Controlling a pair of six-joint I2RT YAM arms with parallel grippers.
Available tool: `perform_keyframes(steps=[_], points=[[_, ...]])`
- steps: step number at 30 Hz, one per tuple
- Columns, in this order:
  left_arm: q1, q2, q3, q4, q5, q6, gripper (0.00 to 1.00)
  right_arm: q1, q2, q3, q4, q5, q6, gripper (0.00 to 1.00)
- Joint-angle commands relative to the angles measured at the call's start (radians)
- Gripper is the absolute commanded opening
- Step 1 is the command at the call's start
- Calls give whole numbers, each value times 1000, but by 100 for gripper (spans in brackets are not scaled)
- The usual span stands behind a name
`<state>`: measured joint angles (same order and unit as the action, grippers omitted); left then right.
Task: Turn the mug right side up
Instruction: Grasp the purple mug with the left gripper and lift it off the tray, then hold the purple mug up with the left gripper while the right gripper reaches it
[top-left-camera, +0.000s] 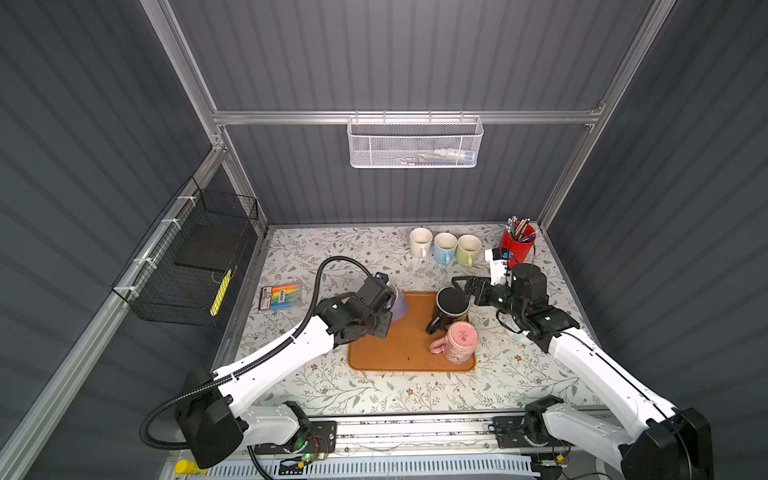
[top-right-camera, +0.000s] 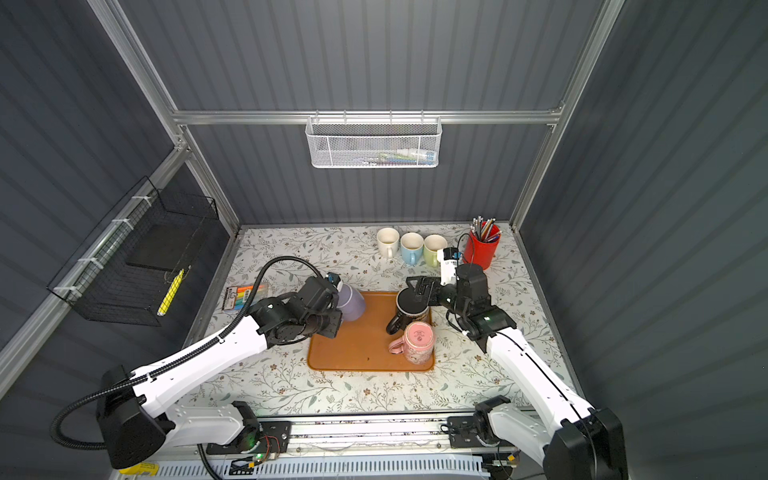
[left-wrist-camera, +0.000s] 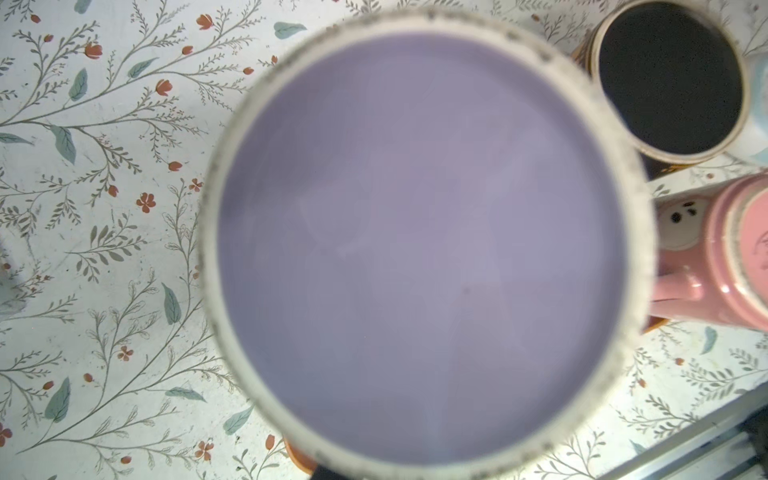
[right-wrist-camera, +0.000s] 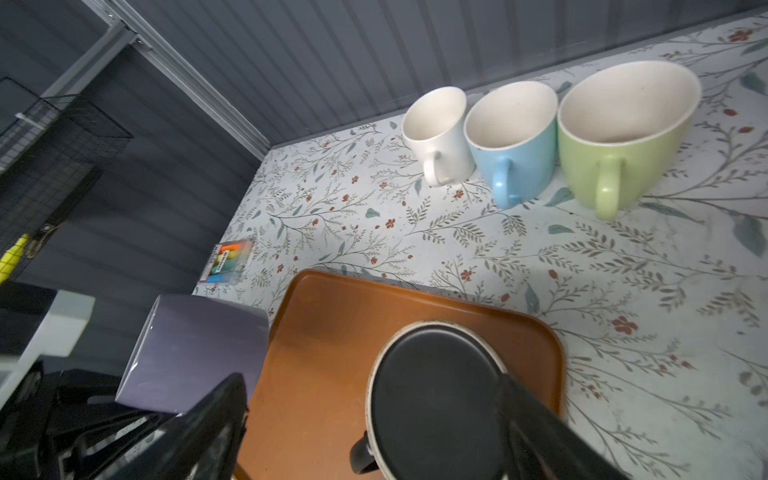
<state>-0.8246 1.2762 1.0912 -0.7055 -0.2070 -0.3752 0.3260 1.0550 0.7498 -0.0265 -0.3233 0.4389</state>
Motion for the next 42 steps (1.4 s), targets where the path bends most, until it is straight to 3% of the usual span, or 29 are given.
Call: perform_keyframes(steps=[1, 14, 23, 42], points=[[50, -64, 56, 101, 81, 27, 0, -4, -24, -23, 79, -88, 10, 91], [255, -129, 24, 316, 405, -47, 0, -1, -26, -116, 364, -323, 138, 89], [338, -132, -10, 537, 608, -159, 0, 63, 31, -136, 555, -400, 205, 89], [361, -150, -51, 833, 760, -291, 0, 161, 244, -23, 863, -487, 335, 86]])
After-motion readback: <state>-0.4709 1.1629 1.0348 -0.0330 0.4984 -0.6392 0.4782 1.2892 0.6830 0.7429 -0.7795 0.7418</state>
